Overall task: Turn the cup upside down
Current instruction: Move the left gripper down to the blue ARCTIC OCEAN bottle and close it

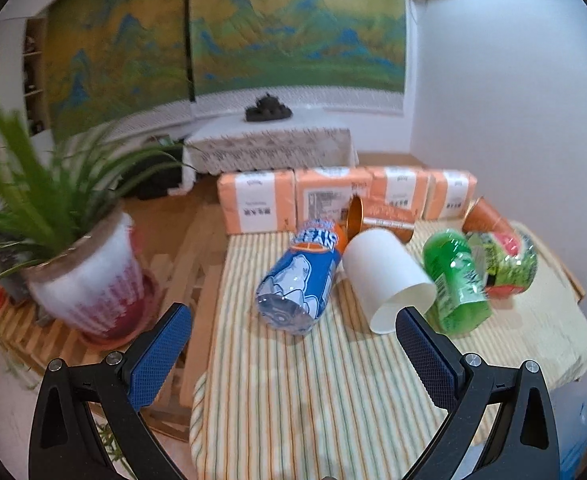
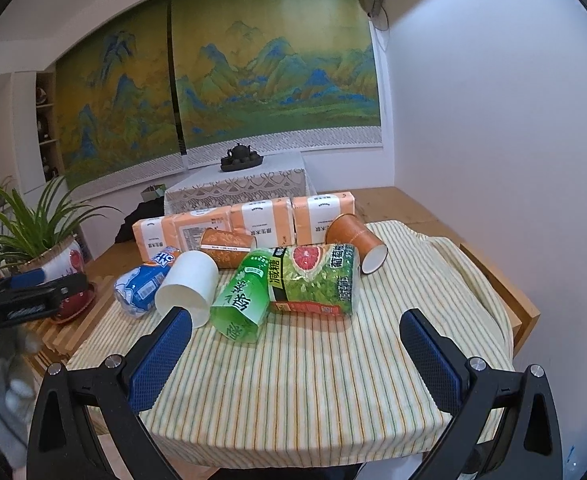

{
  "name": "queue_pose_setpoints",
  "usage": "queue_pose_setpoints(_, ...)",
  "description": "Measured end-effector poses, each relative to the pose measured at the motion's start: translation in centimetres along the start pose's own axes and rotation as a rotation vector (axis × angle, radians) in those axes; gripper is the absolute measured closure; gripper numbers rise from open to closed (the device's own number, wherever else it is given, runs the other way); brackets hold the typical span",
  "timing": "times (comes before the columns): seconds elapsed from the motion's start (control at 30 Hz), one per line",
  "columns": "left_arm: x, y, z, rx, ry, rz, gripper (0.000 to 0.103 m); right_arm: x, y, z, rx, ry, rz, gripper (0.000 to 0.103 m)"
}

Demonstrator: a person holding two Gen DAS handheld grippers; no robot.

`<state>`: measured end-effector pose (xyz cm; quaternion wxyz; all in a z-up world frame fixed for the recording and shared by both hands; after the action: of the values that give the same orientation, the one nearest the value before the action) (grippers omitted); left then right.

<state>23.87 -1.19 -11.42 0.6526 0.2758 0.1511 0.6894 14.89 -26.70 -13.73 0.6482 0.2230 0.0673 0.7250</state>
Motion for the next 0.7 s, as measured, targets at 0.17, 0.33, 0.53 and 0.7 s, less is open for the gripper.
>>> queue_pose_setpoints(0.17,-1.2,-4.6,0.1,0.051,-0.049,0.001,0.000,-1.1,-0.5,-0.5,0.015,-0.021,-0.013,0.000)
queue_pose_setpoints(0.33,-1.7,-8.1,0.5,0.077,-0.065,0.013,0.000,-1.9,-0.7,-0.8,0.024,-0.038,-0.023,0.000)
queue_pose_setpoints(0.53,-2.1,-10.8,0.6,0.109,-0.074,-0.001,0.002,-2.7,-1.3,-1.1,0.033,-0.047,-0.033,0.000)
queue_pose_setpoints(0.7,-2.4,-12.2,0.2,0.157,-0.071,-0.036,0.007,-2.9,-1.9,-1.5,0.058,-0.044,-0.035,0.000)
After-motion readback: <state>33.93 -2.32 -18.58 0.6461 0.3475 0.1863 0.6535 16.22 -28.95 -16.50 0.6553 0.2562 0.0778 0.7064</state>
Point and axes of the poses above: each gripper's, at about its wrist camera, not at the fingertips, and y roughly against the way its jaws point, x to its left, z to its top, the point moved 9 cm from there along -y, roughly the way its jaws point, and after that the axes turned 15 degrees about z, right-handed, at the moved point
